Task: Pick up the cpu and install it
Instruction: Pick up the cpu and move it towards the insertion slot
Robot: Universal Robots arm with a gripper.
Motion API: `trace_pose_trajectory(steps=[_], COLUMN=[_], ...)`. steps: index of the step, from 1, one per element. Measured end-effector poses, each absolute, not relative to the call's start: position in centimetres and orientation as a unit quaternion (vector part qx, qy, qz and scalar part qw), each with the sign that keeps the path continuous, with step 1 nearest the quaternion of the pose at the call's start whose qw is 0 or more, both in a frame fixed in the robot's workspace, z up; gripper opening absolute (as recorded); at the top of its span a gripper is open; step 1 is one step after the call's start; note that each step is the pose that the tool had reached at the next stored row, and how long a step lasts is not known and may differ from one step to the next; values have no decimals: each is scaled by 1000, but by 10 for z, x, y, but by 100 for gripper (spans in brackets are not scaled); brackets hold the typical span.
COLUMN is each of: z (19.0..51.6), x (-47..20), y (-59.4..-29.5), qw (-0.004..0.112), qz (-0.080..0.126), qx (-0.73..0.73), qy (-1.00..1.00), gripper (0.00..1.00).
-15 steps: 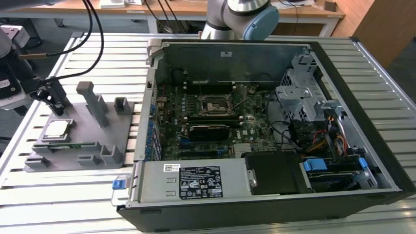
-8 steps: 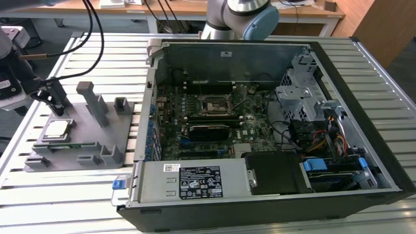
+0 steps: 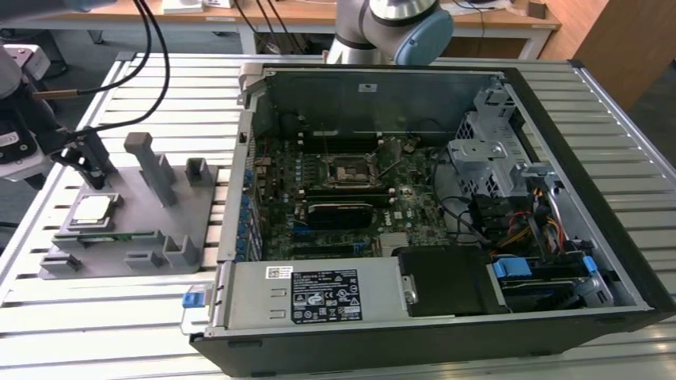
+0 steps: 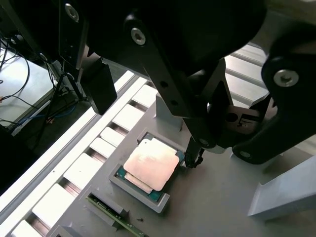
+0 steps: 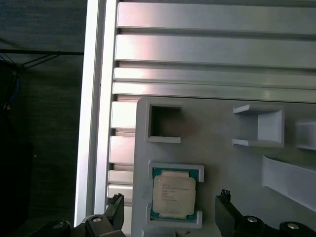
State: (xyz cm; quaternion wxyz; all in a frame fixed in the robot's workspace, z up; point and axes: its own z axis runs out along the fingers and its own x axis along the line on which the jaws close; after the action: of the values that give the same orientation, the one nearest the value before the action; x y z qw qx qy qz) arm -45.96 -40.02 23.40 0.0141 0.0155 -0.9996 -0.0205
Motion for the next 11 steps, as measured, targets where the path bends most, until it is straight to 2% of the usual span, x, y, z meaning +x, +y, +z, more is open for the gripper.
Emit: trace_pose_trajectory(steps=[11], z=[225], x=[-460], y=[-401], qw=[14], qz=[-19], qx=[13], qy=[-1000], gripper=[82])
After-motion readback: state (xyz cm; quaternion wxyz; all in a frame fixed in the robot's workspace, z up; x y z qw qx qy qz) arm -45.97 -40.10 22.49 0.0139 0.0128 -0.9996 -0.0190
